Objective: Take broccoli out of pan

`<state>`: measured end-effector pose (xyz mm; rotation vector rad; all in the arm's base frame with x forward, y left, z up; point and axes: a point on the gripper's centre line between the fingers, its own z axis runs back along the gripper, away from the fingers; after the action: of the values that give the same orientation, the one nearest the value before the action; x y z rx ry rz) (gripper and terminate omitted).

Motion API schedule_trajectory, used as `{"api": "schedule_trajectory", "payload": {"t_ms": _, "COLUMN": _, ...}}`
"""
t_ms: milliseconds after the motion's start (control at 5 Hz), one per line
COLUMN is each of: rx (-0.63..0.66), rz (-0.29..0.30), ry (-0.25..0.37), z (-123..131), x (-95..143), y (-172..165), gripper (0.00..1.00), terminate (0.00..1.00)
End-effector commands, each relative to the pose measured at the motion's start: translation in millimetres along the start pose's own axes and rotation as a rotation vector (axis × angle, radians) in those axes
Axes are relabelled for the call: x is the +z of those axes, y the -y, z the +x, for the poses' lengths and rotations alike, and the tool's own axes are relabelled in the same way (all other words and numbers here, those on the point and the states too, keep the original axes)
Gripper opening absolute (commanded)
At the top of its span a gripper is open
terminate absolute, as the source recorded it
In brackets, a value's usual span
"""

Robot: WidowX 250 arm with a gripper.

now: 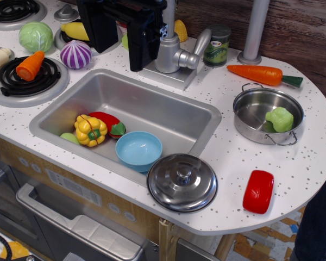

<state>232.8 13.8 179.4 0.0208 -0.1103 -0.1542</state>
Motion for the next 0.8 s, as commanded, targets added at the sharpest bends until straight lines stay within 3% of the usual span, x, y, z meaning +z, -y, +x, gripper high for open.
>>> {"api": "schedule_trajectory", "payload": {"t_ms": 0, "rx": 0.0, "rz": 0.0, "ry": 0.0, "z": 0.0, "x": 0.0, "y": 0.0, "gripper": 1.0, "terminate": 0.0}}
{"api": "schedule_trajectory", "payload": {"t_ms": 600, "rx": 0.087, "rz": 0.022, "ry": 0.009, "z": 31.0, "x": 1.7, "y": 26.3, "gripper": 1.0, "terminate": 0.0}}
